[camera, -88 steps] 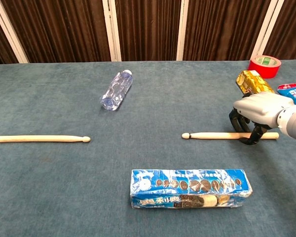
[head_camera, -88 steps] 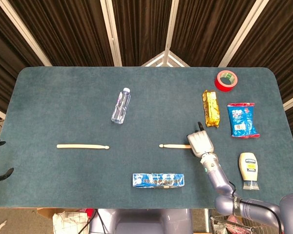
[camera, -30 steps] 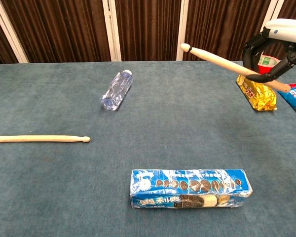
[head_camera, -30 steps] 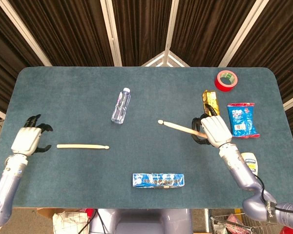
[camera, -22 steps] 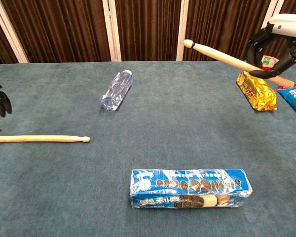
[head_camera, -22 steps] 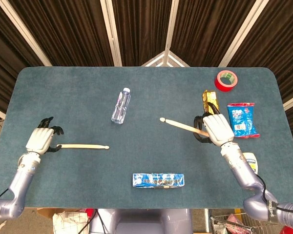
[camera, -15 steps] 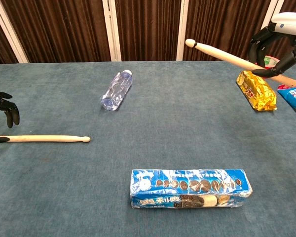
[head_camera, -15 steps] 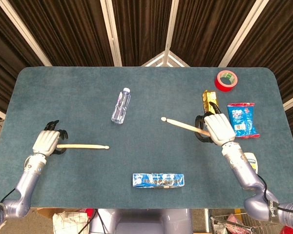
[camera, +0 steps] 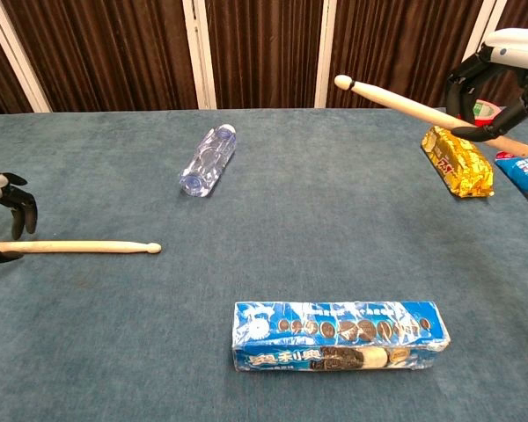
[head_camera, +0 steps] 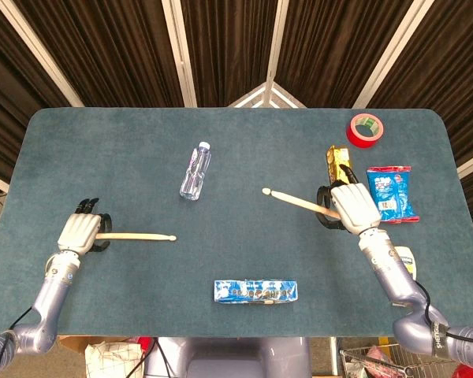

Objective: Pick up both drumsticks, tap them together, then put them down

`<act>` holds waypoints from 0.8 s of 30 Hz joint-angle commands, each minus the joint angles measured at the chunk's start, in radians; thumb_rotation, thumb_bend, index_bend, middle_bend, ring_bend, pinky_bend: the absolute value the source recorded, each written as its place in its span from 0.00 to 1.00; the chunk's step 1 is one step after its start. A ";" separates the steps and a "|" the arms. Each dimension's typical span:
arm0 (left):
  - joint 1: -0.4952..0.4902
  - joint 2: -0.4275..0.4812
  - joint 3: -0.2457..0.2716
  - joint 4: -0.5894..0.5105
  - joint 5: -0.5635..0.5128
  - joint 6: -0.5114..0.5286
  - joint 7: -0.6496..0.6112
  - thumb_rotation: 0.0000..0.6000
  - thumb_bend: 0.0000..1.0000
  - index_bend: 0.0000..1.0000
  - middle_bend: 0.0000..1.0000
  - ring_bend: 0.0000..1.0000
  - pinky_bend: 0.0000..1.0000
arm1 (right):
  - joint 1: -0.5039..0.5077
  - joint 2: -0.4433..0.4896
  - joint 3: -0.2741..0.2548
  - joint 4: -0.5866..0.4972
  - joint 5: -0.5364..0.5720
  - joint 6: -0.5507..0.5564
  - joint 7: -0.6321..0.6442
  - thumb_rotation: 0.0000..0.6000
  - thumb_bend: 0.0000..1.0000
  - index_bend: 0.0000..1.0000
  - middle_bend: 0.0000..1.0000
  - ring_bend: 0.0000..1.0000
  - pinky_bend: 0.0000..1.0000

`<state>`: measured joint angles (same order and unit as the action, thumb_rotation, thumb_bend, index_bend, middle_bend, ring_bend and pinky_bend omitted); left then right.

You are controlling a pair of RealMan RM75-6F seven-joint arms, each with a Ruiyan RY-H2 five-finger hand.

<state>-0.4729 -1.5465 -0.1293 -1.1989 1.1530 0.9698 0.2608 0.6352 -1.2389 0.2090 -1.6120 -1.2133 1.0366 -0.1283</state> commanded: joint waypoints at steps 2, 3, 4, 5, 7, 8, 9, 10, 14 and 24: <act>-0.011 -0.020 0.000 0.011 0.006 0.004 0.005 1.00 0.36 0.51 0.51 0.06 0.00 | -0.001 0.001 -0.001 0.003 0.000 -0.002 0.002 1.00 0.43 0.74 0.61 0.39 0.04; -0.014 -0.026 -0.001 0.014 0.009 0.007 0.009 1.00 0.36 0.51 0.51 0.06 0.00 | -0.001 0.001 -0.001 0.005 -0.001 -0.002 0.001 1.00 0.43 0.74 0.61 0.39 0.04; -0.017 -0.031 -0.003 0.014 0.010 0.010 0.012 1.00 0.36 0.51 0.51 0.06 0.00 | -0.001 0.001 -0.001 0.006 -0.001 -0.001 0.001 1.00 0.43 0.74 0.61 0.39 0.04; -0.021 -0.036 -0.006 0.013 0.011 0.013 0.013 1.00 0.36 0.51 0.51 0.06 0.00 | -0.001 0.001 -0.001 0.008 -0.002 0.000 0.001 1.00 0.43 0.74 0.61 0.39 0.04; -0.028 -0.041 -0.010 0.010 0.012 0.015 0.020 1.00 0.36 0.51 0.52 0.06 0.00 | -0.001 0.001 0.000 0.010 -0.002 0.000 0.000 1.00 0.43 0.74 0.61 0.39 0.04; -0.032 -0.043 -0.012 0.006 0.012 0.016 0.028 1.00 0.36 0.51 0.52 0.06 0.00 | -0.001 0.001 -0.001 0.012 -0.003 0.001 -0.002 1.00 0.43 0.74 0.61 0.39 0.04; -0.034 -0.044 -0.013 0.003 0.011 0.017 0.034 1.00 0.36 0.51 0.52 0.06 0.00 | -0.001 0.001 -0.001 0.013 -0.004 0.001 -0.003 1.00 0.43 0.74 0.61 0.39 0.04; -0.037 -0.046 -0.014 -0.001 0.009 0.018 0.044 1.00 0.36 0.51 0.52 0.06 0.00 | -0.002 0.001 -0.002 0.014 -0.005 0.002 -0.005 1.00 0.43 0.74 0.61 0.39 0.04; -0.045 -0.049 -0.019 -0.013 -0.017 0.015 0.085 1.00 0.36 0.51 0.53 0.06 0.00 | -0.003 0.002 -0.003 0.015 -0.007 0.003 -0.007 1.00 0.43 0.74 0.61 0.39 0.04; -0.058 -0.052 -0.023 -0.051 -0.112 0.015 0.226 1.00 0.36 0.52 0.53 0.06 0.00 | -0.007 0.004 -0.005 0.022 -0.009 0.005 -0.003 1.00 0.43 0.74 0.61 0.39 0.04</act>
<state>-0.5271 -1.5981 -0.1508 -1.2410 1.0550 0.9836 0.4711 0.6281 -1.2352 0.2044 -1.5907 -1.2220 1.0413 -0.1315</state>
